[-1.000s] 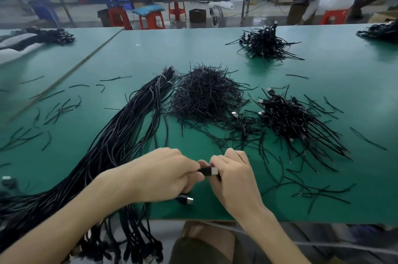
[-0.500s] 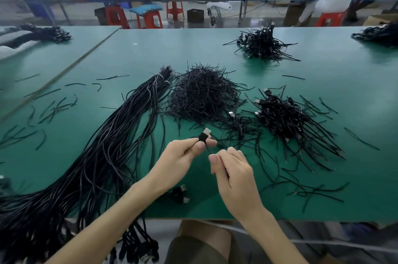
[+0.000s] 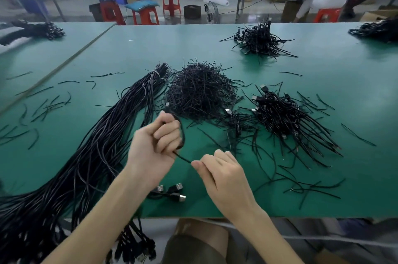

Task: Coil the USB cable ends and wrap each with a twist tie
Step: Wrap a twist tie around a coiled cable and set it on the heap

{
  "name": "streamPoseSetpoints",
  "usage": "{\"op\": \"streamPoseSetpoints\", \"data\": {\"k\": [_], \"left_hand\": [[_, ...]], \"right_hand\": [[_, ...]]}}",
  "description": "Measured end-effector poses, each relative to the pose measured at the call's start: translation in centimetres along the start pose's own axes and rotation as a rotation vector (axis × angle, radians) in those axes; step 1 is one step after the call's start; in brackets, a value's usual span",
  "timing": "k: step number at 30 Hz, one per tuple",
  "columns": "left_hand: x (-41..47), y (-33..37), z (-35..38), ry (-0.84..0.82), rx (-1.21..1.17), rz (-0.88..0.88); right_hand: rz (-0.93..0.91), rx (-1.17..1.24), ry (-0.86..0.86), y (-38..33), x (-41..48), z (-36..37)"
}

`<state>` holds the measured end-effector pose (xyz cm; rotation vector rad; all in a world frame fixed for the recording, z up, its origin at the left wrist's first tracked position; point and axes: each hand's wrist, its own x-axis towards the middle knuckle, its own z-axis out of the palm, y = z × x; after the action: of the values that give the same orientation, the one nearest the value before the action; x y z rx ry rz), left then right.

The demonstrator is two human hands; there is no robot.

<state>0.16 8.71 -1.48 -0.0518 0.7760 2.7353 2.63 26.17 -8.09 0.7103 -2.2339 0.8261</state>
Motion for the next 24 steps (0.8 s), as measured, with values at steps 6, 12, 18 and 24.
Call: {"op": "streamPoseSetpoints", "data": {"k": [6, 12, 18, 24], "left_hand": [[-2.7, 3.2, 0.5, -0.350, 1.403, -0.042], [-3.2, 1.6, -1.4, -0.331, 2.318, 0.199], [-1.8, -0.6, -3.4, -0.111, 1.982, 0.515], [-0.9, -2.7, -2.6, 0.085, 1.442, 0.429]], "right_hand": [[0.033, -0.042, 0.023, 0.1, 0.3, 0.0], [0.084, -0.112, 0.048, 0.1, 0.3, -0.2], [0.116, 0.008, 0.034, 0.1, 0.3, -0.5], [0.131, 0.110, -0.032, 0.1, 0.1, -0.4]]}}
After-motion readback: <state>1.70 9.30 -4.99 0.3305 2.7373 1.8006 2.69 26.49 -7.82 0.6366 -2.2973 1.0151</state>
